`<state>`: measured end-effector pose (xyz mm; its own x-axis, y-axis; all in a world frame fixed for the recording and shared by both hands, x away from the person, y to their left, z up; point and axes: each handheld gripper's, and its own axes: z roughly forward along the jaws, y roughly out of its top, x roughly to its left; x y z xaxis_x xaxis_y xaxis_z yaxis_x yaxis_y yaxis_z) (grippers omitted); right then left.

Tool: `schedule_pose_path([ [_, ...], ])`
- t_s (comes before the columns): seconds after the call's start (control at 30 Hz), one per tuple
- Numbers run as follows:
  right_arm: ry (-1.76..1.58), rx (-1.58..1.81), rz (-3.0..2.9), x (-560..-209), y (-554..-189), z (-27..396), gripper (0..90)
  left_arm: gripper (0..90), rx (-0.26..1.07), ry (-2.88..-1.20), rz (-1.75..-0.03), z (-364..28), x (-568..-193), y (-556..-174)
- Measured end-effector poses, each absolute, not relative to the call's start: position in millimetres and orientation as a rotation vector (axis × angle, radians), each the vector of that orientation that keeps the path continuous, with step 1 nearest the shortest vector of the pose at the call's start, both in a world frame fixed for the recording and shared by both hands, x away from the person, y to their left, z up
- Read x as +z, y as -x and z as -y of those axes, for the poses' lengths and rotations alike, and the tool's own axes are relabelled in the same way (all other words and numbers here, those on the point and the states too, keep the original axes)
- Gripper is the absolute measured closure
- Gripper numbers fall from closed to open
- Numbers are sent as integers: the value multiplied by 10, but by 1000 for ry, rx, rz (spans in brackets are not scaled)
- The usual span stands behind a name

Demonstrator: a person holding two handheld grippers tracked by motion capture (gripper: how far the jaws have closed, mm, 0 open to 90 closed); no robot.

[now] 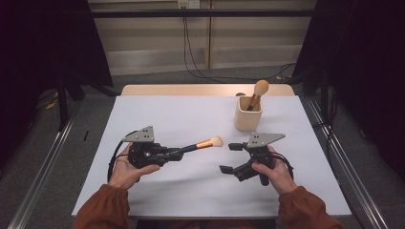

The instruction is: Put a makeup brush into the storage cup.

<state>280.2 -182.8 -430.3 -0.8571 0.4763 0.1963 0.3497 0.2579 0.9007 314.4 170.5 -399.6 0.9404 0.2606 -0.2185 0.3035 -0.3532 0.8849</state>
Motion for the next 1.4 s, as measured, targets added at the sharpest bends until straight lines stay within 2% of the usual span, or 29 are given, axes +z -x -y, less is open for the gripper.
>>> schedule_pose_path([
  [0.7,-708,1917,-2329,-4383,-2785,1623,36,786,-65,-1884,-392,-1624,-3964,-3141],
  [1.03,-712,1955,-2284,-4382,-2822,1552,129,786,-81,-1862,-373,-1550,-3980,-3133],
  [1.4,-702,2011,-2225,-4331,-2844,1529,299,786,-94,-1861,-359,-1489,-4029,-3128],
])
